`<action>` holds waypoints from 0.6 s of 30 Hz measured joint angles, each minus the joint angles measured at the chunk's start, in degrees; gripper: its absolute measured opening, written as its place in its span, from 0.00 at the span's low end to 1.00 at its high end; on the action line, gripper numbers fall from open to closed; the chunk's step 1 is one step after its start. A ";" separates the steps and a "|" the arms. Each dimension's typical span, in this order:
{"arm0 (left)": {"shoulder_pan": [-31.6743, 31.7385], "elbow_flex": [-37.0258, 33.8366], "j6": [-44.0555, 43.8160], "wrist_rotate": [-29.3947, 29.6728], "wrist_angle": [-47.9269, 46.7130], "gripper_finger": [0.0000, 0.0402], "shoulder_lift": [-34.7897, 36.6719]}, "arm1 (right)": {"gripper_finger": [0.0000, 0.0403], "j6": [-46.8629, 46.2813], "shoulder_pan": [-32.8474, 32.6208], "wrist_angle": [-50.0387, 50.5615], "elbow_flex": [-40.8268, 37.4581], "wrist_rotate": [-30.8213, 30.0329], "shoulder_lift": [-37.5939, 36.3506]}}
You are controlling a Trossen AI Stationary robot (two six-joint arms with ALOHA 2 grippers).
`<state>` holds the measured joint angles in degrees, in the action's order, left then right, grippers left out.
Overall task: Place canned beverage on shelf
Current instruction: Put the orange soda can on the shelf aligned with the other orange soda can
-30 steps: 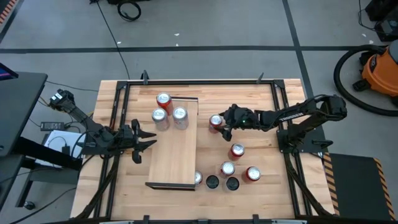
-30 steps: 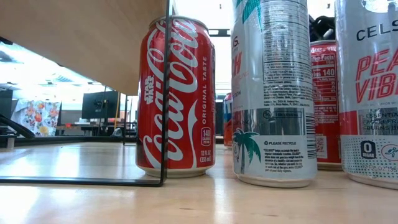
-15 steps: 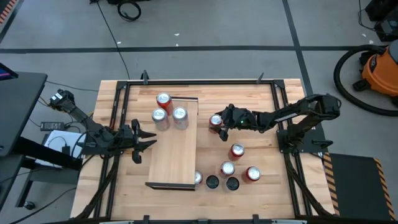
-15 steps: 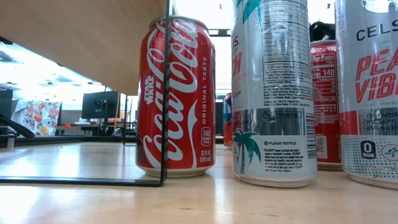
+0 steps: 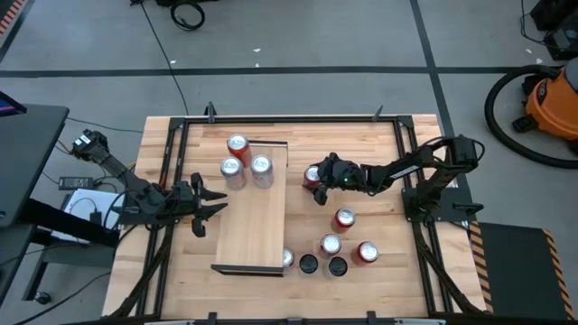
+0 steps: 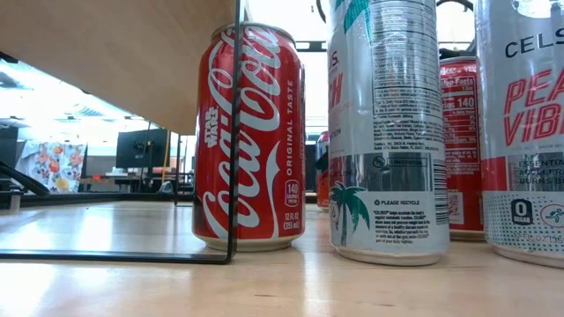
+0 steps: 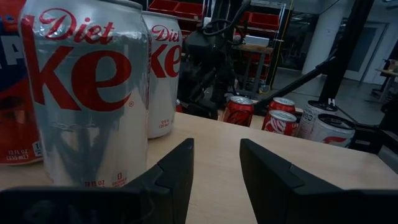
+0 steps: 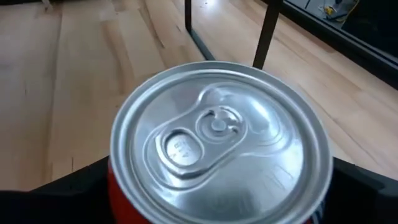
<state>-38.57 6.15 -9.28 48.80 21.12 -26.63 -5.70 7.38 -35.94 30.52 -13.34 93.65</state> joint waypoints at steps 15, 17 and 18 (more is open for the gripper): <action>0.00 0.00 0.00 0.00 0.00 0.35 0.00 | 0.76 7.29 9.26 0.42 0.01 20.74 -0.04; 0.00 0.00 0.00 0.02 0.00 0.35 0.00 | 0.76 7.70 10.28 0.88 0.51 22.89 -0.04; 0.00 -0.01 0.00 0.00 0.00 0.35 0.00 | 0.76 7.66 10.79 1.52 1.07 24.51 -0.08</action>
<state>-38.57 6.15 -9.28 48.80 21.12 -26.63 1.96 18.16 -34.42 31.59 11.17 93.57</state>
